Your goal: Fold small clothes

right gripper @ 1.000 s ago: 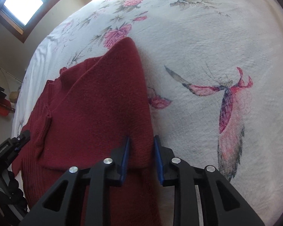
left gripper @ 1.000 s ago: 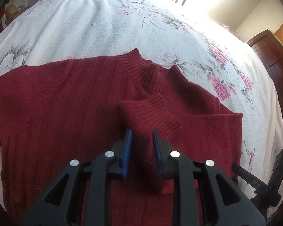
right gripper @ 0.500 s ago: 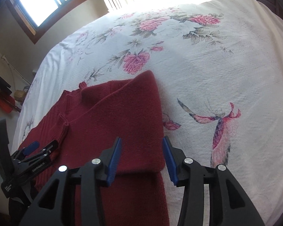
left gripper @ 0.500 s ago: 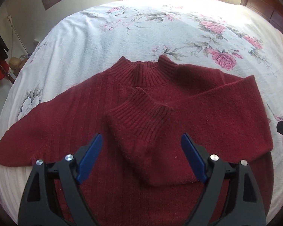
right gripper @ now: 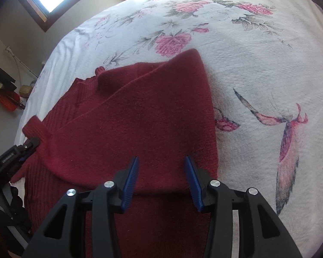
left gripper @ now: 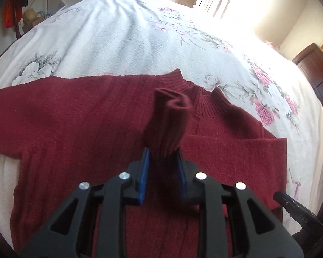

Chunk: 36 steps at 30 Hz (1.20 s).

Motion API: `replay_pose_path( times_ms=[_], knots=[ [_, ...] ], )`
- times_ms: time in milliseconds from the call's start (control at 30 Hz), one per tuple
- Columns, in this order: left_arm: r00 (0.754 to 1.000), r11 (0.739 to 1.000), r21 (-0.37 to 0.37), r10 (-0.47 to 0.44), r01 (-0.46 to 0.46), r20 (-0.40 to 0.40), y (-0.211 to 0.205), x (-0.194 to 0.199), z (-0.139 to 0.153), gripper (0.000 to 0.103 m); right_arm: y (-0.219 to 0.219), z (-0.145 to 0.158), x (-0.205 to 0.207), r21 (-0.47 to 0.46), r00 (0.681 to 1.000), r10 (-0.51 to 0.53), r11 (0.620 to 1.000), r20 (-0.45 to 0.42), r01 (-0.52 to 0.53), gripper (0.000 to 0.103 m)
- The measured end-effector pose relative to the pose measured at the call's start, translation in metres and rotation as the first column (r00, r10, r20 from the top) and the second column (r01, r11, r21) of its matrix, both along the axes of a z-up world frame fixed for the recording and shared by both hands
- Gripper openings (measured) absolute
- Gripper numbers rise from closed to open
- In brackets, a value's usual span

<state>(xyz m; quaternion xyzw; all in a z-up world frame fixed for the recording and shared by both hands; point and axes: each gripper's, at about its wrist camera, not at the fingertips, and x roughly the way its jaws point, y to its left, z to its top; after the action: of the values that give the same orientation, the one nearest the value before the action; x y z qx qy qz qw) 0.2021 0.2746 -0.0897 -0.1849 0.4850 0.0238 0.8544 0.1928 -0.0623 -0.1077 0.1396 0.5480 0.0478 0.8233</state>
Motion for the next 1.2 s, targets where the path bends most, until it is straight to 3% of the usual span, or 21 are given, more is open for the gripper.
replay_pose_path(
  times_ms=[67, 133, 267, 500, 633, 767, 833, 1000, 1067, 1200],
  knots=[
    [1.0, 1.0, 0.009, 0.026, -0.026, -0.008, 0.016, -0.006, 0.0, 0.046, 0.002, 0.0, 0.001, -0.011, 1.0, 0.002, 1.0, -0.003, -0.002, 0.046],
    [0.999, 0.999, -0.026, 0.03, -0.03, -0.016, 0.029, -0.009, 0.001, 0.047, 0.004, 0.004, 0.0, -0.005, 1.0, 0.007, 1.0, 0.005, -0.007, 0.046],
    [1.0, 1.0, -0.028, -0.008, 0.007, -0.029, 0.021, -0.009, 0.004, 0.061, 0.012, 0.015, 0.0, 0.016, 0.999, 0.033, 0.999, 0.027, -0.033, 0.046],
    [0.988, 0.998, 0.046, -0.027, 0.035, -0.15, 0.004, 0.007, -0.043, 0.061, 0.033, -0.007, 0.005, -0.055, 0.997, 0.069, 0.996, -0.034, -0.071, 0.048],
    [0.99, 0.995, 0.079, -0.048, 0.059, -0.131, 0.003, 0.011, -0.049, 0.063, 0.037, -0.013, 0.005, -0.073, 0.996, 0.081, 0.994, -0.037, -0.083, 0.051],
    [0.992, 0.998, 0.022, -0.054, 0.056, -0.111, 0.017, 0.002, -0.038, 0.063, 0.039, -0.008, 0.004, -0.079, 0.996, 0.082, 0.993, -0.032, -0.084, 0.053],
    [0.995, 0.999, 0.006, -0.043, 0.043, -0.094, 0.032, -0.007, -0.028, 0.064, 0.039, 0.0, 0.002, -0.055, 0.996, 0.088, 0.995, -0.01, -0.088, 0.053],
    [0.995, 0.998, 0.004, 0.061, -0.061, -0.075, 0.099, -0.037, -0.006, 0.081, 0.056, 0.021, 0.001, 0.005, 0.989, 0.142, 0.99, 0.032, -0.142, 0.058],
    [0.988, 0.992, 0.007, 0.124, -0.124, -0.091, 0.136, -0.052, -0.004, 0.088, 0.068, 0.023, 0.0, -0.007, 0.984, 0.174, 0.985, 0.034, -0.174, 0.064],
    [0.95, 0.958, -0.006, 0.283, -0.286, -0.128, 0.22, -0.083, -0.012, 0.088, 0.089, 0.019, -0.001, -0.014, 0.975, 0.22, 0.975, 0.018, -0.22, 0.065]
  ],
)
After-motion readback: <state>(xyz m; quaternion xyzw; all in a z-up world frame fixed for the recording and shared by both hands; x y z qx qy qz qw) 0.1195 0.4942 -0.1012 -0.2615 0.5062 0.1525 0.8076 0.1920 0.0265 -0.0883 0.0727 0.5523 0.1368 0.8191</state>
